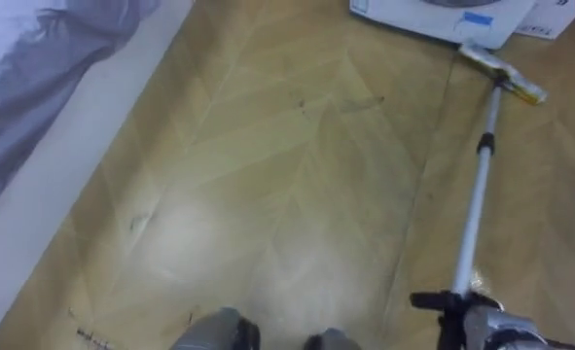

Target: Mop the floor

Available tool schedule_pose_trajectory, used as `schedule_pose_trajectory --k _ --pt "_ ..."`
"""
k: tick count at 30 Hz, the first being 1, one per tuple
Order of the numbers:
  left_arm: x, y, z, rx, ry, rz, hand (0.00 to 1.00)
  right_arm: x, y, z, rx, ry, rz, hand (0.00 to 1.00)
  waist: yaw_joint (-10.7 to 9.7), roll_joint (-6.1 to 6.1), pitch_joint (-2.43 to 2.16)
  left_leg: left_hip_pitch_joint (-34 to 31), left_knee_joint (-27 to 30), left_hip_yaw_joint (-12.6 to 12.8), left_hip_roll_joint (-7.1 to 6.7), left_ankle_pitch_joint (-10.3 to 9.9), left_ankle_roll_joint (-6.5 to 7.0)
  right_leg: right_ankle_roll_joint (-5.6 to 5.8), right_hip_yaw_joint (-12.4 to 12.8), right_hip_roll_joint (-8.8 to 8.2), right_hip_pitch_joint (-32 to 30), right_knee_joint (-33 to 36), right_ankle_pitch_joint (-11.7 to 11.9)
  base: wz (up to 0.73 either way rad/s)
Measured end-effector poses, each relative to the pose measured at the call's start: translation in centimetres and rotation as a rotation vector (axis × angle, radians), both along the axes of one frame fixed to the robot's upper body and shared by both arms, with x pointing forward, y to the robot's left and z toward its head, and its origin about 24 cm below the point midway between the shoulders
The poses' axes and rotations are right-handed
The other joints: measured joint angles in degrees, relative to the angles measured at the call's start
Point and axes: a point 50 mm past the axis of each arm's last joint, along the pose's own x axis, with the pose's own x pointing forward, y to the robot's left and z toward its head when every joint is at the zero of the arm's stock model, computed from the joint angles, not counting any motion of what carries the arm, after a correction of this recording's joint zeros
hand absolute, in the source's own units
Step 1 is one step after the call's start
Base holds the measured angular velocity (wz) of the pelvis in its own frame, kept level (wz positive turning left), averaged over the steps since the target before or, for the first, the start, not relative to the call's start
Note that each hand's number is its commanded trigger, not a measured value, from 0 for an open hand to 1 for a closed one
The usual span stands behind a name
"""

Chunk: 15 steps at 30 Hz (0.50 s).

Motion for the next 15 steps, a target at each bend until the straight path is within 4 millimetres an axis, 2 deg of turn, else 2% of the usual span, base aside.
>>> schedule_pose_trajectory --k 1,2,4,6,9,10,14,15 --pt "0.0 0.0 0.0 0.0 0.004 -0.008 0.0 -2.0 -0.2 -0.6 -0.015 0.064 0.019 1.0 0.01 0.52 0.05 1.68 -0.78 -0.01 -0.26 -0.24 0.4 0.22 0.03 -0.03 1.59 -0.71 0.07 0.05" --pt "-0.1 0.0 -0.1 0.0 0.009 -0.015 0.0 -3.0 -0.3 -0.9 -0.027 0.1 0.037 1.0 -0.04 0.95 0.09 2.58 -1.13 0.0 -0.26 -0.37 0.61 0.33 0.02 -0.03 2.55 -1.19 0.13 0.0" --pt "-0.2 0.2 -0.2 0.0 0.026 -0.022 0.0 -6.7 -0.5 -1.7 -0.067 0.241 0.094 1.0 -0.31 2.24 -0.08 6.25 -3.49 0.06 -0.5 -0.47 0.84 0.96 -0.07 -0.19 6.26 -3.81 0.51 -0.05" --pt "-0.7 0.5 -0.2 0.003 0.039 0.0 0.0 -9.1 -0.2 -2.2 -0.071 0.32 0.119 1.0 -0.85 2.83 -0.24 9.33 -5.54 0.14 -0.51 -0.47 0.85 1.21 -0.83 -0.39 9.55 -6.64 0.66 -0.07" --pt "-1.7 0.7 -0.4 0.018 0.075 -0.01 0.0 -12.3 0.8 -2.9 -0.056 0.417 0.153 1.0 -2.54 2.79 -0.43 15.23 -10.54 0.42 -0.7 0.33 0.64 1.17 -2.0 -0.83 14.93 -11.19 1.51 -0.06" --pt "-2.5 0.7 -0.4 0.021 0.094 -0.004 0.0 -13.3 1.1 -3.0 -0.049 0.447 0.172 1.0 -3.18 2.37 -0.65 17.67 -12.87 0.61 -0.79 0.86 0.38 1.03 -2.22 -0.77 17.12 -13.26 1.97 -0.14" --pt "-4.1 0.8 -0.5 0.027 0.13 0.047 0.0 -15.4 1.7 -3.2 -0.031 0.503 0.204 1.0 -4.04 1.69 -1.1 25.04 -19.84 1.52 -0.65 2.6 -0.32 0.56 -2.91 -0.57 23.68 -19.26 3.39 -0.13" --pt "-4.5 1.0 -0.5 0.03 0.135 0.067 0.0 -15.8 2.0 -3.3 -0.015 0.515 0.208 1.0 -4.36 1.24 -1.34 27.27 -21.71 1.58 -0.56 3.06 -0.7 0.34 -2.91 -0.59 25.84 -21.1 3.7 0.0"
